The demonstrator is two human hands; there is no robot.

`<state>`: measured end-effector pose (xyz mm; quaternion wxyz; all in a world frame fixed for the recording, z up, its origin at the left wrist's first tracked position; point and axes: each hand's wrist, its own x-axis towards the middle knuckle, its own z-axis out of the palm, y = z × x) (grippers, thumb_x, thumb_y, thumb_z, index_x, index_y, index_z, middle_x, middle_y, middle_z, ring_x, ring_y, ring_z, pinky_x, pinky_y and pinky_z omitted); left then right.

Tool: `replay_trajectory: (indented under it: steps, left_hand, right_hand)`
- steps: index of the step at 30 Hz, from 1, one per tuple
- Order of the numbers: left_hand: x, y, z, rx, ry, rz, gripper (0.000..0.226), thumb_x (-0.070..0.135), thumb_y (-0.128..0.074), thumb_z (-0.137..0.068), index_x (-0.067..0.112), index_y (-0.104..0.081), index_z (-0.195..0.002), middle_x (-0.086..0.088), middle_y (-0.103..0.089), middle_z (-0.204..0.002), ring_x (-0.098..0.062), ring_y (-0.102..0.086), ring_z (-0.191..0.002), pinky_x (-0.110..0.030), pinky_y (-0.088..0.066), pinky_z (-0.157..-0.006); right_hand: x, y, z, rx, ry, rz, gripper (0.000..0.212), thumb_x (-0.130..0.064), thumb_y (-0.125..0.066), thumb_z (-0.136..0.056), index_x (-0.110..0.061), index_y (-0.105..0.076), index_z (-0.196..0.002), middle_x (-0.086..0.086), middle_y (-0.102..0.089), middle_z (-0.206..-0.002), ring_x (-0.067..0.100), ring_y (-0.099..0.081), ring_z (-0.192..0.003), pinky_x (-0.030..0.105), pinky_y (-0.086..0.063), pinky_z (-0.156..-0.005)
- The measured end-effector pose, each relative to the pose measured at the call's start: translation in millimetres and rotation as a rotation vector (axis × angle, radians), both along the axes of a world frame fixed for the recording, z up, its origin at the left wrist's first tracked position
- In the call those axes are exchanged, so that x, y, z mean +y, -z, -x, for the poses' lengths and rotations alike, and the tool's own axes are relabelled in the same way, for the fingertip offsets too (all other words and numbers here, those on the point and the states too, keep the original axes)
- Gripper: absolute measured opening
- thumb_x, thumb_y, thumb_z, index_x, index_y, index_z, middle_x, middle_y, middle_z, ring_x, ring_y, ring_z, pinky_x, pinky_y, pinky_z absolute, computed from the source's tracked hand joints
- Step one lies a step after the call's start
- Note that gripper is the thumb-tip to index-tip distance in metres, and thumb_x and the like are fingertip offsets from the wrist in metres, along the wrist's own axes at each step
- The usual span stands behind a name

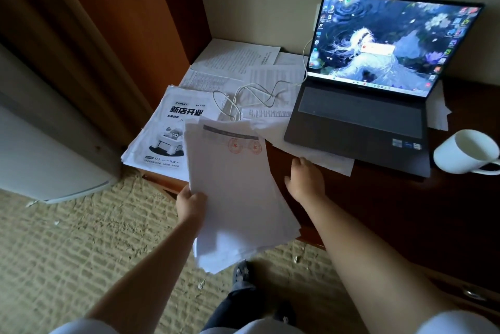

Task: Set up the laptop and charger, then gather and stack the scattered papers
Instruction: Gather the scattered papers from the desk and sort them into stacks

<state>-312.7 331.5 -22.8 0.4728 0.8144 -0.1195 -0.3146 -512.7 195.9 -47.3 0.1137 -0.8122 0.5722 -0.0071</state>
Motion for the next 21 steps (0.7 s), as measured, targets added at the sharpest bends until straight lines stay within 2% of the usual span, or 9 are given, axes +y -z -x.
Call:
replay_trajectory:
  steps: [2,4,7,10,12,15,17,19,21]
  left_hand:
    - [-6.7,4.1,-10.9,-0.069,-0.009,-0.028,0.003,0.010,-0.045,-0.060,0.011,-0.048,-0.061,-0.002,-0.047,-0.058,-0.020,-0.040,-0.057,-0.028,-0.034,-0.053]
    - [-13.3,10.1,-19.5,-0.120,-0.012,-0.061,0.010,0.004,-0.045,-0.069,0.011,-0.050,-0.063,-0.003,-0.050,-0.061,-0.024,-0.045,-0.061,-0.032,-0.038,-0.060]
    - [-24.4,16.8,-24.9,-0.165,-0.028,-0.103,0.021,-0.004,-0.042,-0.077,0.011,-0.056,-0.073,-0.003,-0.052,-0.065,-0.026,-0.048,-0.065,-0.031,-0.039,-0.065]
    - [-34.4,23.6,-28.6,-0.120,-0.044,-0.101,0.021,-0.004,-0.042,-0.076,0.009,-0.058,-0.076,-0.005,-0.053,-0.067,-0.025,-0.048,-0.069,-0.031,-0.039,-0.066]
    - [-38.9,27.4,-32.4,-0.081,-0.024,-0.087,0.017,0.005,-0.043,-0.071,0.010,-0.059,-0.076,-0.005,-0.055,-0.068,-0.024,-0.049,-0.068,-0.030,-0.039,-0.066]
    - [-43.2,31.0,-38.4,-0.049,-0.003,-0.075,0.027,0.015,-0.037,-0.055,0.012,-0.057,-0.073,-0.004,-0.057,-0.068,-0.025,-0.050,-0.067,-0.031,-0.041,-0.065]
    - [-44.7,31.6,-40.5,-0.026,-0.012,-0.082,0.028,0.015,-0.036,-0.053,0.012,-0.057,-0.071,-0.004,-0.057,-0.068,-0.025,-0.050,-0.067,-0.032,-0.041,-0.066]
    - [-46.0,30.5,-40.9,-0.011,-0.007,-0.083,0.025,0.015,-0.036,-0.053,0.012,-0.055,-0.068,-0.003,-0.056,-0.065,-0.025,-0.048,-0.065,-0.031,-0.040,-0.065]
    - [-47.0,29.7,-41.3,-0.005,0.000,-0.090,0.025,0.016,-0.036,-0.052,0.013,-0.055,-0.068,-0.001,-0.054,-0.063,-0.024,-0.047,-0.065,-0.031,-0.040,-0.065]
  right_hand:
    - [-14.7,4.1,-3.8,0.071,-0.006,0.023,0.032,-0.025,-0.055,-0.093,-0.003,-0.052,-0.116,0.012,-0.055,-0.114,0.025,-0.056,-0.102,0.032,-0.047,-0.081]
    - [-26.1,8.5,-9.7,0.165,0.016,0.063,0.029,-0.028,-0.063,-0.088,-0.004,-0.057,-0.103,0.012,-0.059,-0.101,0.023,-0.059,-0.090,0.029,-0.048,-0.070]
    - [-40.3,14.2,-19.3,0.325,-0.001,0.097,0.037,-0.018,-0.090,-0.046,-0.013,-0.055,-0.056,0.003,-0.053,-0.052,0.015,-0.052,-0.044,0.019,-0.034,-0.042]
    - [-51.0,8.2,-27.8,0.344,-0.003,0.169,0.036,-0.001,-0.083,-0.028,-0.014,-0.053,-0.044,0.002,-0.048,-0.040,0.015,-0.048,-0.033,0.016,-0.035,-0.038]
    - [-50.7,2.0,-37.0,0.364,0.004,0.213,0.032,-0.002,-0.082,-0.029,-0.015,-0.056,-0.044,0.002,-0.051,-0.040,0.016,-0.051,-0.033,0.017,-0.036,-0.039]
    - [-48.2,4.8,-47.3,0.349,0.019,0.178,0.027,-0.007,-0.082,-0.037,-0.015,-0.060,-0.051,0.003,-0.055,-0.043,0.017,-0.053,-0.035,0.018,-0.037,-0.040]
    - [-46.2,5.6,-52.3,0.312,0.009,0.122,0.024,-0.021,-0.083,-0.046,-0.014,-0.062,-0.056,0.005,-0.057,-0.046,0.019,-0.054,-0.037,0.018,-0.035,-0.041]
    - [-47.7,6.4,-55.5,0.286,0.004,0.082,0.032,-0.039,-0.080,-0.055,-0.014,-0.062,-0.056,0.004,-0.055,-0.045,0.019,-0.052,-0.036,0.017,-0.029,-0.042]
    - [-50.4,3.4,-60.1,0.284,0.014,0.122,0.034,-0.035,-0.084,-0.047,-0.015,-0.057,-0.047,0.001,-0.048,-0.038,0.016,-0.047,-0.030,0.015,-0.023,-0.044]
